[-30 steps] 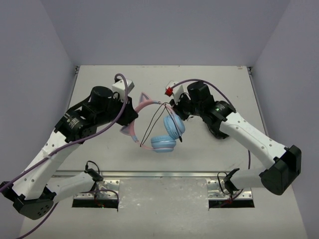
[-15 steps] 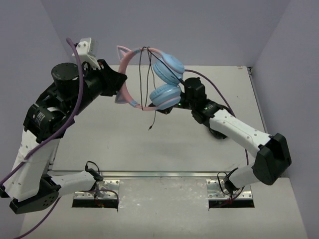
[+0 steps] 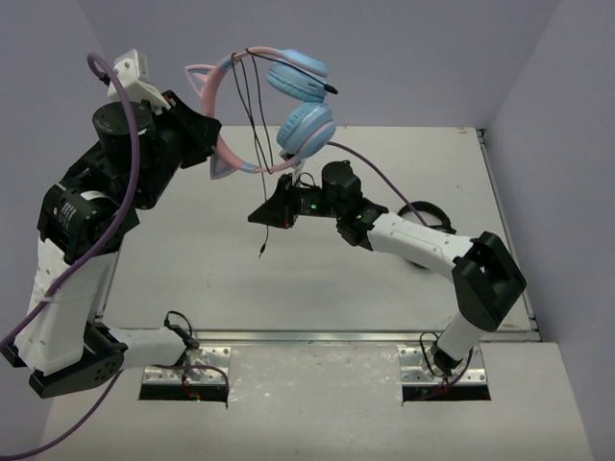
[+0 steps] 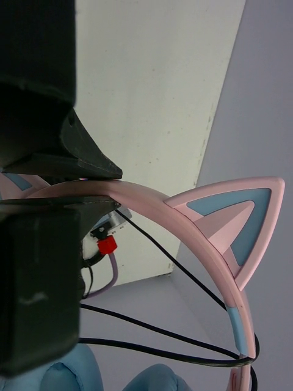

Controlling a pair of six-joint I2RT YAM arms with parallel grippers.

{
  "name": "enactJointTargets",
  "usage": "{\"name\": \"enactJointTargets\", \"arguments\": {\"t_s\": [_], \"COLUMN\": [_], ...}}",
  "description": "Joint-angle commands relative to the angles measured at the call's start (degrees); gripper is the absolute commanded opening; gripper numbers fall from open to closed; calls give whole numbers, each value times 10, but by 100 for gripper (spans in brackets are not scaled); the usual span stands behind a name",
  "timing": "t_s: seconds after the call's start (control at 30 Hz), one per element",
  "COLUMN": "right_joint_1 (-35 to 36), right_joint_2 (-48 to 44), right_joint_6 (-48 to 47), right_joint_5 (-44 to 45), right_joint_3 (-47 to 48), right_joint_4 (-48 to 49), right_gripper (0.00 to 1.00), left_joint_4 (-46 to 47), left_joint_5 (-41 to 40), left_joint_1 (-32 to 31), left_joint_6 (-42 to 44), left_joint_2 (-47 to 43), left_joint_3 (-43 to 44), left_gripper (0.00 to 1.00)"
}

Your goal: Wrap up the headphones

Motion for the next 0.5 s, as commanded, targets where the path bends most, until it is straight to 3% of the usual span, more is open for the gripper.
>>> {"name": "enactJointTargets", "arguments": {"t_s": [0.0, 0.37, 0.47], "right_joint_1": [15, 26, 31], "right_joint_2": [-4, -45, -66], "right_joint_6": [26, 45, 51], "right_joint_5": [-7, 8, 15], "right_joint_3": [-10, -103, -146], "right_joint_4": [60, 96, 106], "right_gripper": [5, 7, 1], "left_joint_4": [47, 25, 32], "left_joint_5": [-79, -143, -165], "left_joint_1": [-5, -4, -2], "left_joint_6": [-49, -79, -82], "left_joint_2": [1, 33, 35], "left_joint_3": [48, 51, 37], "left_gripper": [0, 0, 0]}}
